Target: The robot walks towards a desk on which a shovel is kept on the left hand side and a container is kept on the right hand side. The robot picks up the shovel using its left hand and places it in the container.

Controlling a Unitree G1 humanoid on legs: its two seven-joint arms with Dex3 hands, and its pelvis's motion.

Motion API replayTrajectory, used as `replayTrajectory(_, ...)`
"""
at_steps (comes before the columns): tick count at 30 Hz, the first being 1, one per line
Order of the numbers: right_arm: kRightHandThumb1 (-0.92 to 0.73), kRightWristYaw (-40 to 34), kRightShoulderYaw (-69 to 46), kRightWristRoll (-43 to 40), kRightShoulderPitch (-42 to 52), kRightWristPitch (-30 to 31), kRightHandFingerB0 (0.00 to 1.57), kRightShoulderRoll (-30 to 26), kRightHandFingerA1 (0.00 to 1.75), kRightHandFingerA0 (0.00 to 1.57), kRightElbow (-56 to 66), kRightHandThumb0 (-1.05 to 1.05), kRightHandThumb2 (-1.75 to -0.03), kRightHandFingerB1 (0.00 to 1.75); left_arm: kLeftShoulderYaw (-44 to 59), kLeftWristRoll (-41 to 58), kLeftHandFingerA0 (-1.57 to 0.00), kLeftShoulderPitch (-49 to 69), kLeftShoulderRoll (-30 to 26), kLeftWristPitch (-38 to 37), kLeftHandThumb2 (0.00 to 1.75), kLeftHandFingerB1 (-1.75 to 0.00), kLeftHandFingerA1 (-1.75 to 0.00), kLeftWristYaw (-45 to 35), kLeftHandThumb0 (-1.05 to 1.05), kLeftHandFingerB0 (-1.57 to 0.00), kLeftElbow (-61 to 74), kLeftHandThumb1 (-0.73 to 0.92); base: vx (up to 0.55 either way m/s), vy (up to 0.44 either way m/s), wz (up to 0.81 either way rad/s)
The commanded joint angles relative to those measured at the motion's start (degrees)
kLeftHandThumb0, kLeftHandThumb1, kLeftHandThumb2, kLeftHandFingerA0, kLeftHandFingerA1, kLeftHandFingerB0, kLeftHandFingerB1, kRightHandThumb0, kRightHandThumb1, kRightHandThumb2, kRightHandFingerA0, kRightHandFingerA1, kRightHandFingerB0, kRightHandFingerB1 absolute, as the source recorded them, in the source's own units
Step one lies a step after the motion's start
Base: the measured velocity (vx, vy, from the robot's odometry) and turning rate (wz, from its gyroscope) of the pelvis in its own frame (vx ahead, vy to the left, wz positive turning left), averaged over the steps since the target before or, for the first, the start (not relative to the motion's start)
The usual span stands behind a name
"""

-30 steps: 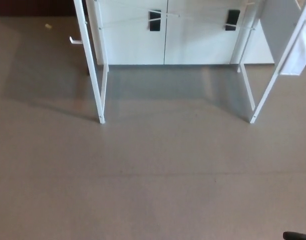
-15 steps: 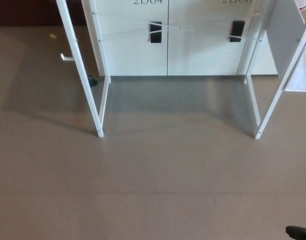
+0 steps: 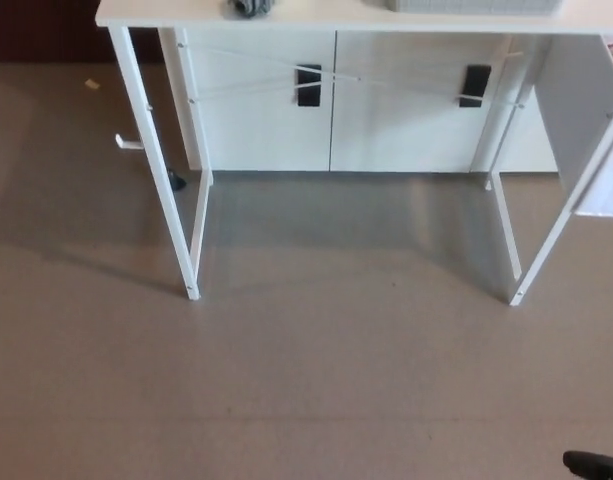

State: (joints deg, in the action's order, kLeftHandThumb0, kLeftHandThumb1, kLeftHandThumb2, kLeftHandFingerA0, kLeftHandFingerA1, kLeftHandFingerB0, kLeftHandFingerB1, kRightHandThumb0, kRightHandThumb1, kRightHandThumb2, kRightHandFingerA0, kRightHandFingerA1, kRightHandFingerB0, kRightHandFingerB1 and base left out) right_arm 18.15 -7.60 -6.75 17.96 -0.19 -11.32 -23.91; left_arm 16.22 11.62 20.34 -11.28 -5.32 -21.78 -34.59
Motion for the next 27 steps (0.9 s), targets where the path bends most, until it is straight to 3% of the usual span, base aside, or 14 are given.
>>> replayTrajectory(1,-0.49,-0.92,-0.14,0.55,0.36,-0.22,0.43,-0.49,0.56,0.72,0.21,-0.21,-0.54,0.46,-0.04,-0.23,-0.28,0.53,-0.30,-1.64,0.81,-0.45,-0.49,0.47,-0.54,-0.25,0.24,0.48,0.15,-0.117,0.10)
replayTrajectory(2,-0.48,-0.95,-0.10,0.60,0.28,-0.31,0.42,-0.52,0.56,0.72,0.19,-0.22,-0.54,0.46,-0.09,-0.26,-0.33,0.45,-0.30,-1.67,0.59,-0.37,-0.38,0.50,-0.47,-0.34,0.29,0.64,0.15,-0.099,0.09)
replayTrajectory(6,-0.49,-0.45,0.03,0.41,0.32,-0.93,0.43,-0.52,0.56,0.72,-0.15,-0.21,-0.54,0.47,-0.04,-0.30,-0.34,0.57,-0.43,-2.25,0.59,-0.36,-0.37,0.32,-0.46,-0.34,-0.04,0.64,0.11,-0.157,0.07)
replayTrajectory(8,-0.49,-0.69,0.58,1.35,0.72,-1.42,0.42,-0.92,0.55,0.70,-0.08,-0.24,-0.54,0.46,-0.19,-0.57,-0.28,1.03,-0.38,-1.47,0.81,-0.45,-0.49,0.89,-0.53,-0.25,0.81,0.49,0.19,-0.287,-0.11)
replayTrajectory(12,-0.47,-0.30,0.21,0.26,0.15,-0.88,0.41,-0.57,0.58,0.71,-0.59,-0.23,-0.53,0.47,-0.31,-0.58,-0.34,0.78,-0.70,-2.30,0.59,-0.36,-0.38,0.15,-0.47,-0.33,-0.25,0.64,0.23,-0.231,0.11)
replayTrajectory(13,-0.47,0.00,0.16,0.05,0.34,-1.00,0.41,-0.53,0.58,0.71,-0.67,-0.24,-0.53,0.47,-0.25,-0.58,-0.29,0.74,-0.66,-2.25,0.82,-0.45,-0.49,0.39,-0.53,-0.23,-0.49,0.49,0.14,-0.127,0.01)
replayTrajectory(14,-0.47,0.02,0.28,0.28,0.45,-1.24,0.41,-0.63,0.57,0.71,-0.66,-0.26,-0.53,0.47,-0.24,-0.63,-0.29,0.84,-0.60,-2.26,0.81,-0.45,-0.49,0.59,-0.53,-0.24,-0.46,0.49,0.12,-0.093,-0.04)
replayTrajectory(15,-0.46,0.01,0.41,0.52,0.55,-1.37,0.42,-0.73,0.57,0.72,-0.66,-0.25,-0.53,0.47,-0.30,-0.84,-0.34,0.99,-0.62,-2.50,0.59,-0.36,-0.38,0.77,-0.48,-0.34,-0.53,0.64,0.13,-0.071,0.00)
replayTrajectory(16,-0.47,-0.33,0.41,0.63,0.56,-1.07,0.43,-0.65,0.57,0.74,-0.67,-0.25,-0.53,0.46,-0.41,-1.01,-0.29,1.06,-0.71,-2.84,0.81,-0.45,-0.49,0.67,-0.55,-0.24,-0.67,0.49,0.13,-0.047,-0.06)
replayTrajectory(19,-0.46,-0.26,0.57,0.81,1.00,-1.66,0.42,-0.64,0.57,0.72,-0.50,-0.25,-0.53,0.47,-0.45,-1.13,-0.29,1.32,-0.68,-2.83,0.81,-0.45,-0.49,0.94,-0.55,-0.24,-0.57,0.48,0.12,-0.015,-0.06)
replayTrajectory(20,-0.46,-0.18,0.58,0.86,1.16,-2.11,0.43,-0.65,0.57,0.72,-0.72,-0.26,-0.53,0.47,-0.51,-1.12,-0.34,1.56,-0.75,-3.09,0.59,-0.36,-0.38,0.68,-0.48,-0.34,-0.51,0.64,0.14,0.013,-0.02)
replayTrajectory(24,-0.46,-0.68,1.01,1.85,0.87,-2.32,0.43,-0.93,0.56,0.72,-1.13,-0.29,-0.53,0.46,-0.87,-1.41,-0.29,2.00,-0.90,-3.57,0.82,-0.45,-0.49,0.80,-0.55,-0.24,0.23,0.49,0.19,0.155,0.01)
replayTrajectory(26,-0.46,-0.71,0.86,1.51,0.78,-2.03,0.43,-0.75,0.56,0.73,-1.23,-0.27,-0.53,0.46,-0.95,-1.33,-0.34,1.71,-1.08,-3.91,0.59,-0.36,-0.37,0.65,-0.49,-0.33,-0.47,0.65,0.21,0.245,0.07)
replayTrajectory(27,-0.46,-0.83,0.98,1.78,0.59,-2.26,0.44,-0.82,0.57,0.74,-1.49,-0.28,-0.53,0.47,-1.02,-1.52,-0.29,1.68,-1.11,-4.22,0.82,-0.45,-0.49,0.99,-0.56,-0.23,-0.68,0.49,0.17,0.025,0.05)
